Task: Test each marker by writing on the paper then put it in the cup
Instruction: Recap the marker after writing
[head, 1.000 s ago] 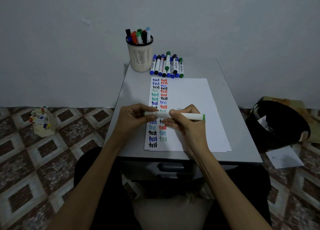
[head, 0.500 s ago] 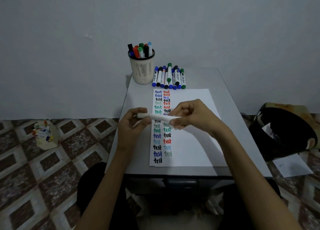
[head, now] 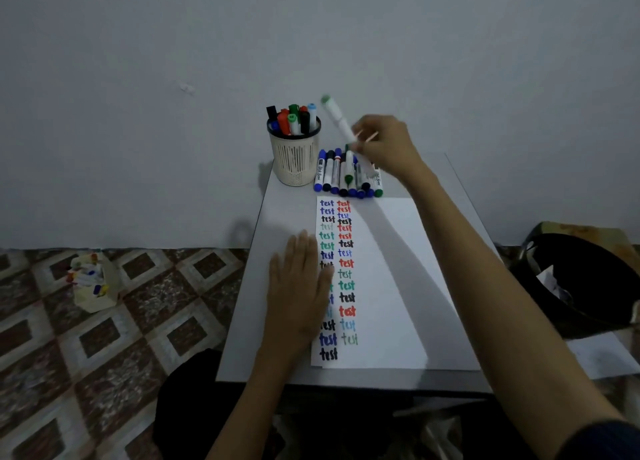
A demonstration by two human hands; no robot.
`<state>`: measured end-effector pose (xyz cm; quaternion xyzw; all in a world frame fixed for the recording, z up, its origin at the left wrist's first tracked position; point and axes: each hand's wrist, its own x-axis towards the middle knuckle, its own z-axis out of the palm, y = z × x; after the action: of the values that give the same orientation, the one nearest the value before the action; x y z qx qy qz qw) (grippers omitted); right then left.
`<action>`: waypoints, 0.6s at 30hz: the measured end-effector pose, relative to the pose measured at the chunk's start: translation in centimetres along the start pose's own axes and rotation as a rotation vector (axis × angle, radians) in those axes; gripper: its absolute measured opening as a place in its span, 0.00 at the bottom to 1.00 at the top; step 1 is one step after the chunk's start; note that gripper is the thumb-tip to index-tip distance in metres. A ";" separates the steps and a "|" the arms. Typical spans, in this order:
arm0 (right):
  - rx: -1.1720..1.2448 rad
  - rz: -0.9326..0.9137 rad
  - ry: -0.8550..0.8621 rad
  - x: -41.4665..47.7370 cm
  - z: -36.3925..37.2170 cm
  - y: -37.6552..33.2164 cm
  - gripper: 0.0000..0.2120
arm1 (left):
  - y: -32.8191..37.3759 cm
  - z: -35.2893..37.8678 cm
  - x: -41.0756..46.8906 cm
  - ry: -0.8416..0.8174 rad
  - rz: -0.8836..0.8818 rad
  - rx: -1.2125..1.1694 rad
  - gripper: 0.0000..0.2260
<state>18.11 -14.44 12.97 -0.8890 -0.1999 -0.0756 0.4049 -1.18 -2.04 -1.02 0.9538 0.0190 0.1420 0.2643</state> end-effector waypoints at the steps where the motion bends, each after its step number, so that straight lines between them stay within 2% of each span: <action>1: 0.064 0.021 0.129 1.5 0.4 0.4 0.10 | 0.1 0.1 0.1 -0.030 0.008 0.105 0.29; 4: 0.234 0.013 0.364 5.2 1.5 0.2 0.09 | 0.3 0.2 -0.1 -0.084 0.004 0.180 0.32; 8: 0.368 -0.125 0.430 7.7 2.1 -2.1 0.14 | -0.1 0.4 0.2 -0.074 0.026 0.229 0.31; 13: 0.316 -0.192 0.308 9.0 4.1 -1.9 0.14 | -0.2 0.5 0.5 -0.098 0.024 0.278 0.30; 18: -0.020 -0.210 0.104 8.8 5.7 -0.4 0.11 | -0.2 0.5 0.5 -0.083 0.025 0.240 0.32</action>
<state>25.77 -7.29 12.10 -0.8621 -0.2696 -0.1656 0.3957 -0.53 -2.08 -1.34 0.9837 0.0129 0.1024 0.1471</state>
